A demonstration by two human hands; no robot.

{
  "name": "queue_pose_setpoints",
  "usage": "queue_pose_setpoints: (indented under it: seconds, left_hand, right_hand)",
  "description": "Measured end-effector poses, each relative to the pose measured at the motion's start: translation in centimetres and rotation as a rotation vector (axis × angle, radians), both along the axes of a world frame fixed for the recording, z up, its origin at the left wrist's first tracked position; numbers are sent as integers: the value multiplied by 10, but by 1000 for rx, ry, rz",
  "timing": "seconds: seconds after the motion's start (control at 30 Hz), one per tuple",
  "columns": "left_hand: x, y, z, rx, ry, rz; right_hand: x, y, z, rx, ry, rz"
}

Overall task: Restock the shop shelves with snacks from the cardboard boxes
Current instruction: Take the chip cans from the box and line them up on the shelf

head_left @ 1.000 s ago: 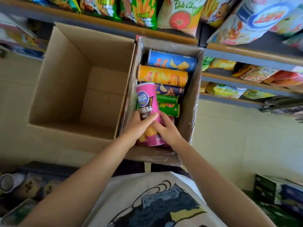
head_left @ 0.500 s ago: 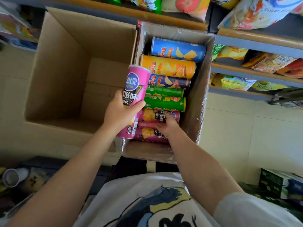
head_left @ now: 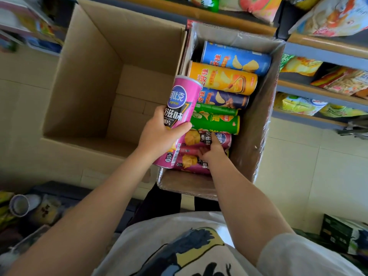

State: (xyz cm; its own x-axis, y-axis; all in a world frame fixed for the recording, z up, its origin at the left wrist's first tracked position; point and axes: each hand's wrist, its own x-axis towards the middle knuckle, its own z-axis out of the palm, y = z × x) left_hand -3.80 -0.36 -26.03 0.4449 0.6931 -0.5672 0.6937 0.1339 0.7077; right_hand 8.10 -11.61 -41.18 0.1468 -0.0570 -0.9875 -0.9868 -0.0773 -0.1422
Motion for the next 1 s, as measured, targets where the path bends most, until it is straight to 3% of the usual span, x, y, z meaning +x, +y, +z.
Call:
queue_pose_setpoints:
  seconds: [0.13, 0.4, 0.6, 0.8, 0.9, 1.0]
  left_hand:
    - [1, 0, 1, -1, 1, -1]
    - [4, 7, 10, -90, -5, 39]
    - [14, 16, 50, -336, -232, 235]
    - [73, 30, 156, -481, -504, 136]
    - [102, 39, 208, -428, -563, 101]
    - [121, 47, 260, -215, -667, -34]
  right_hand:
    - [5, 0, 9, 72, -22, -4]
    - [3, -13, 54, -2, -203, 52]
    - [25, -7, 162, 260, -439, 154]
    - [83, 21, 295, 417, -727, 371]
    - [101, 21, 366, 435, -856, 449]
    - [110, 8, 428, 478, -1065, 433]
